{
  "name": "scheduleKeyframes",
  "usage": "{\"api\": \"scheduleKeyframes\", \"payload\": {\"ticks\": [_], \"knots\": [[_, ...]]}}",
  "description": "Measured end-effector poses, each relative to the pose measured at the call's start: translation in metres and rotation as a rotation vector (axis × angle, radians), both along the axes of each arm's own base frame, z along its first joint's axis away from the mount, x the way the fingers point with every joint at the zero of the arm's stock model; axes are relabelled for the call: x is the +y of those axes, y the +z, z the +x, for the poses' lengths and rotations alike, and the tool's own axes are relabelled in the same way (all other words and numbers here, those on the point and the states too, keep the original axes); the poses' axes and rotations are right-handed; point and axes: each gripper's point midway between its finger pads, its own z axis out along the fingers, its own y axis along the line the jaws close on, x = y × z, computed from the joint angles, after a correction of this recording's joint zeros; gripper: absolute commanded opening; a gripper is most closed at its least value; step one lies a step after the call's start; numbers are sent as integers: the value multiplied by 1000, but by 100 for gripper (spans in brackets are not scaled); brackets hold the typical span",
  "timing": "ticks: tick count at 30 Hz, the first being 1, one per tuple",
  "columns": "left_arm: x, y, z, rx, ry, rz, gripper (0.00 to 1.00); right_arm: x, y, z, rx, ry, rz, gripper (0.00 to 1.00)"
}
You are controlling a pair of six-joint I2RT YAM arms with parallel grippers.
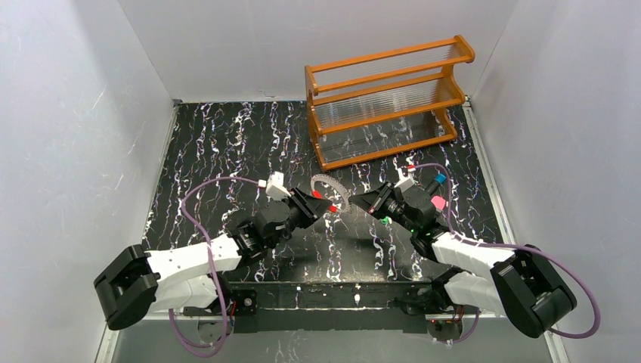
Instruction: Remove the keys from the keyring
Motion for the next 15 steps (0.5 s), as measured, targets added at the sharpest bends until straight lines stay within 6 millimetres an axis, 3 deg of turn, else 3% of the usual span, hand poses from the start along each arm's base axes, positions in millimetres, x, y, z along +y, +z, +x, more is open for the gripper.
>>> {"api": "scheduleKeyframes", "payload": {"ticks": [6,11,15], "knots": [[-3,-9,7,13,33,-22,20,-1,1,-2,0,-1,7,1],[-4,-5,11,2,49,-43,0,-1,4,-2,-8,-1,14,1],[-5,1,11,-27,39,-47,0,-3,7,-4,-31,-1,9,21]]}}
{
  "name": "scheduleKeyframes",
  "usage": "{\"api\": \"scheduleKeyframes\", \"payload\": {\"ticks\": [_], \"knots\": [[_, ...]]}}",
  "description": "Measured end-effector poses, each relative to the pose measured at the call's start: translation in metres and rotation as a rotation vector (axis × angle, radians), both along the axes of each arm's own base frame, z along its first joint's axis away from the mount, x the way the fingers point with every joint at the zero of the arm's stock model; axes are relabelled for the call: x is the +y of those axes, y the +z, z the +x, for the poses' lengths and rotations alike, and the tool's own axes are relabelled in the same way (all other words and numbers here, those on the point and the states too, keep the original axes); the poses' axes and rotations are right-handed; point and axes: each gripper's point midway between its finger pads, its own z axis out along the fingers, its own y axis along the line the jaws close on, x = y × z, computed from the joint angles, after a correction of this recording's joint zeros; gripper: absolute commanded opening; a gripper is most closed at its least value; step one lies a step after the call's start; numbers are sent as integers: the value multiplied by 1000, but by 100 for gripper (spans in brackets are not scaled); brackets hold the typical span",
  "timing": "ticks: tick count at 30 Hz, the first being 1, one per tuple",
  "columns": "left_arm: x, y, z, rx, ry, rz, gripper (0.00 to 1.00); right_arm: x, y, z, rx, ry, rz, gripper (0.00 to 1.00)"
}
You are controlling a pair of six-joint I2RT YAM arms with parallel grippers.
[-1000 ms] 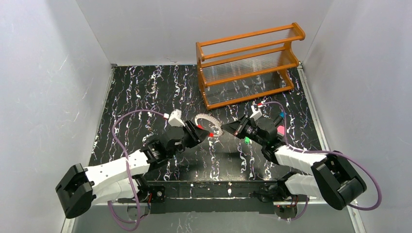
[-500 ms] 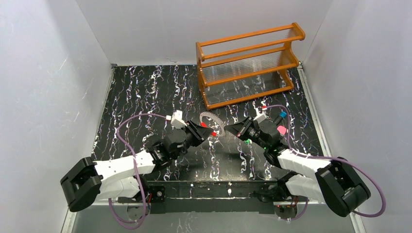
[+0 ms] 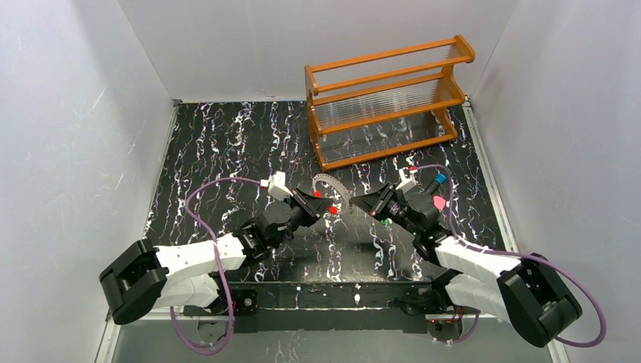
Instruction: Remove the keys from the keyring
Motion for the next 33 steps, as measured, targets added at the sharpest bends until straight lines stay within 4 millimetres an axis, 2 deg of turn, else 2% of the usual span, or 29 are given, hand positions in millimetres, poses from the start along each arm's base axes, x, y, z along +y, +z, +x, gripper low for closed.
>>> {"api": "scheduleKeyframes", "payload": {"ticks": [4,8,11,14,17,21,28,33], "knots": [[4,3,-2,-38,-36,57,0,-10,7,-3,-78,-4,-35,36],[14,9,11,-73,-71,172,0,-30,22,4,-218,-34,-105,49],[17,27,21,-118,-123,257,0,-38,24,4,-312,-14,-180,60],[19,49,25,-172,-202,362,0,-36,18,-2,-378,55,-251,71],[16,81,25,-259,-304,477,0,-33,12,-10,-438,132,-305,71],[13,105,17,-357,-444,601,0,-27,18,-18,-557,207,-329,74],[14,106,-3,-428,-668,735,0,-21,25,-32,-793,282,-331,80],[14,107,-13,-441,-731,740,0,-14,37,-37,-938,298,-320,81]]}}
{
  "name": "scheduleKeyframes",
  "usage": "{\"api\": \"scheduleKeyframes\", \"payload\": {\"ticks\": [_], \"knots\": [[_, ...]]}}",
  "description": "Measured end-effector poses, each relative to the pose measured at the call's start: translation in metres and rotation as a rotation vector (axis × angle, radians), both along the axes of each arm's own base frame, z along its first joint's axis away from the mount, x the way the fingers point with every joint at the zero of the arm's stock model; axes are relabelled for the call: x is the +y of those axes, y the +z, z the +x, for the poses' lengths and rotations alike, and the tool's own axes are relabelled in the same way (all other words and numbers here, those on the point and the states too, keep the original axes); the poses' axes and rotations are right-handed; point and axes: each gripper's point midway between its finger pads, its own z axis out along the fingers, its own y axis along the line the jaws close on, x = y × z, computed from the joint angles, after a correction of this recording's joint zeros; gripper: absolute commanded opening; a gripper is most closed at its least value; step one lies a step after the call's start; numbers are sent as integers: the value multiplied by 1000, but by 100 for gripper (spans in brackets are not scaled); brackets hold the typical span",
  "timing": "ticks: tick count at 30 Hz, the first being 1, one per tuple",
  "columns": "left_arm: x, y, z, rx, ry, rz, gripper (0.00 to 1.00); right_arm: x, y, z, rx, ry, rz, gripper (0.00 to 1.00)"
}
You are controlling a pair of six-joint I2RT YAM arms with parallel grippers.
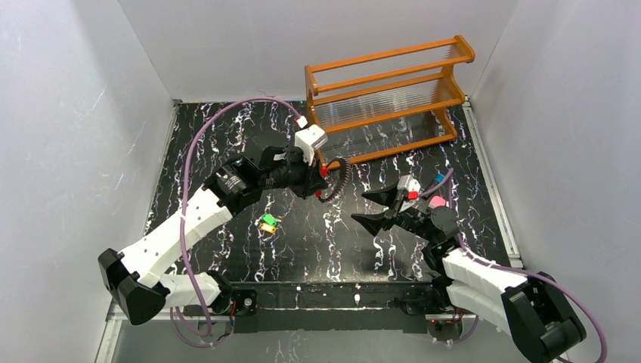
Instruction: Remove the keys from the keyring
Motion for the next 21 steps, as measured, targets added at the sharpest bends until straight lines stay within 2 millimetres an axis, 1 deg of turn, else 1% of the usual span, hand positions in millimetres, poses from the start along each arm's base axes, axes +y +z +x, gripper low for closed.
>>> {"api": "scheduleKeyframes", "payload": {"ticks": [9,13,17,21], "knots": [[-6,7,-5,47,2,-56,0,18,12,-7,-203,33,6,78],[-8,11,-6,71,19,-83,0,26,16,-11,-266,24,4,74],[-9,16,-7,85,34,-111,0,34,19,-14,-323,0,-4,68],[-12,22,-6,93,46,-142,0,35,21,-8,-353,-52,-7,64]]}}
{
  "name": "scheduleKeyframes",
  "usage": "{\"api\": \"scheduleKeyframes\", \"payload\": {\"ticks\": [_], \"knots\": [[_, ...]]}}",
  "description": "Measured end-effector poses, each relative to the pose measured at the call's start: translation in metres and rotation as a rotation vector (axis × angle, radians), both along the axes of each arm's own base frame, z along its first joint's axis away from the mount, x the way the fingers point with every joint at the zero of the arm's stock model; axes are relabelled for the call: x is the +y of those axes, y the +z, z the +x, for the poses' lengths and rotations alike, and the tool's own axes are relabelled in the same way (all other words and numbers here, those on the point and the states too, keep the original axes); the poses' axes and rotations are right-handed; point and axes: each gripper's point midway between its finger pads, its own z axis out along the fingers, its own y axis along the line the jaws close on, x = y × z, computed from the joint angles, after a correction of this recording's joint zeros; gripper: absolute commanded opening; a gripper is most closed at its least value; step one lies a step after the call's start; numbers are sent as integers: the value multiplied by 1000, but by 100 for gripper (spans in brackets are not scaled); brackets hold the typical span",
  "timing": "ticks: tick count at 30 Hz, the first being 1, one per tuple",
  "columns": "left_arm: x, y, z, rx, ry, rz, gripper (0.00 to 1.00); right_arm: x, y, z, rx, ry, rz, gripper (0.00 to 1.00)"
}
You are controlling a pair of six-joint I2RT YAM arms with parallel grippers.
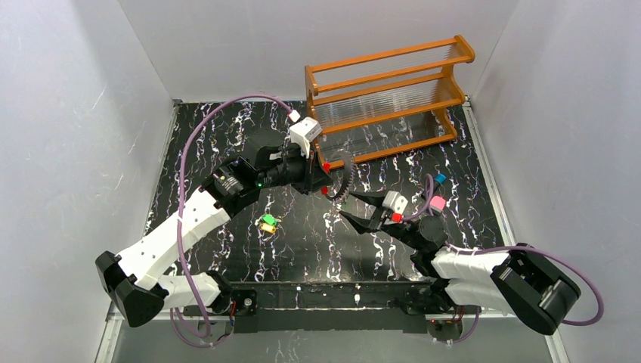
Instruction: Remove the keys from the keyring
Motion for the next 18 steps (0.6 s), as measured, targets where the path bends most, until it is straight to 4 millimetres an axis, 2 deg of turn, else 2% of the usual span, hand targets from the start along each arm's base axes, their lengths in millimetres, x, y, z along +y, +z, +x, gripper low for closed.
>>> {"api": "scheduleKeyframes", "payload": {"ticks": [9,18], "knots": [[-3,4,1,24,18,-35,0,1,-1,7,-8,-42,11,48],[-6,9,2,35,30,-63,0,3,-11,11,15,-60,1,40]]}}
